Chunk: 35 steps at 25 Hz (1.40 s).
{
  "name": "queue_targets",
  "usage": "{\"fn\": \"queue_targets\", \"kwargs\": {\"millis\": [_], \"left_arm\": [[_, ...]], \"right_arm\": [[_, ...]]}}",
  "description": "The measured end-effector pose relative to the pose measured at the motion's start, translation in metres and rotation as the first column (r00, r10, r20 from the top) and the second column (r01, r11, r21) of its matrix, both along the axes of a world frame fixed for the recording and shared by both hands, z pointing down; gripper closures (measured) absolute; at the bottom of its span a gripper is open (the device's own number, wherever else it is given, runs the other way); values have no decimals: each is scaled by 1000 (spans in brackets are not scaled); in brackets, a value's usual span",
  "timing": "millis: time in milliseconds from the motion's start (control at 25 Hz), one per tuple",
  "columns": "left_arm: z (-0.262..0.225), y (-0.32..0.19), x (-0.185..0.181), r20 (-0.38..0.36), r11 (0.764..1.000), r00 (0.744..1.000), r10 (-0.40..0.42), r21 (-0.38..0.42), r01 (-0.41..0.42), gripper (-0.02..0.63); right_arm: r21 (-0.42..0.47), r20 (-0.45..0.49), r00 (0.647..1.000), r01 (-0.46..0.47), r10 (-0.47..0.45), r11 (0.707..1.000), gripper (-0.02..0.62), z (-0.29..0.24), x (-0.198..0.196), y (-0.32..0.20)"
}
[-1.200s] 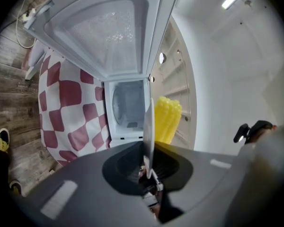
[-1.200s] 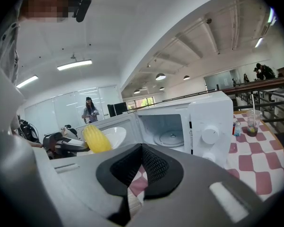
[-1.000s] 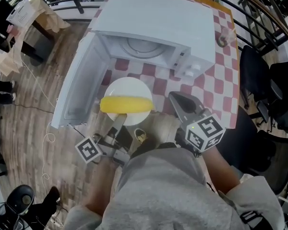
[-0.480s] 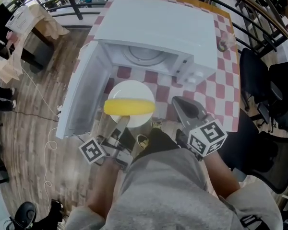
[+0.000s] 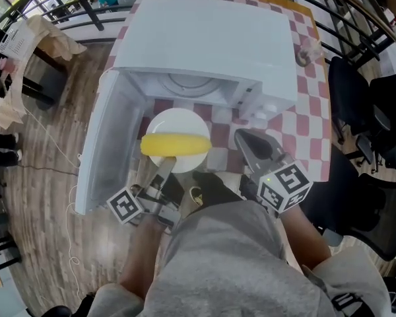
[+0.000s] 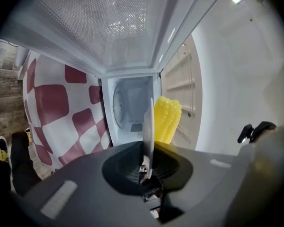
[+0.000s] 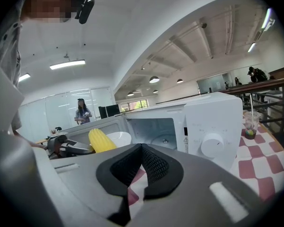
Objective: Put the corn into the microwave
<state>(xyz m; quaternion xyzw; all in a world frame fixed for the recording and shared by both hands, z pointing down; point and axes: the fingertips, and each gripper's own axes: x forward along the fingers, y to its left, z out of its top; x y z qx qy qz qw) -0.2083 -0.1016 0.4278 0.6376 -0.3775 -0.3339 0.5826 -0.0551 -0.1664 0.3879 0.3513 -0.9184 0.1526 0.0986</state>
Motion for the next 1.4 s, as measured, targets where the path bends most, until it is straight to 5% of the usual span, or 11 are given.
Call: {"fn": "queue_targets", "kwargs": {"millis": [1400], "left_arm": [[82, -170, -2, 55, 987, 993, 102, -134, -94, 572]], "right_arm": [[-122, -23, 999, 45, -48, 991, 597, 35, -35, -63]]}}
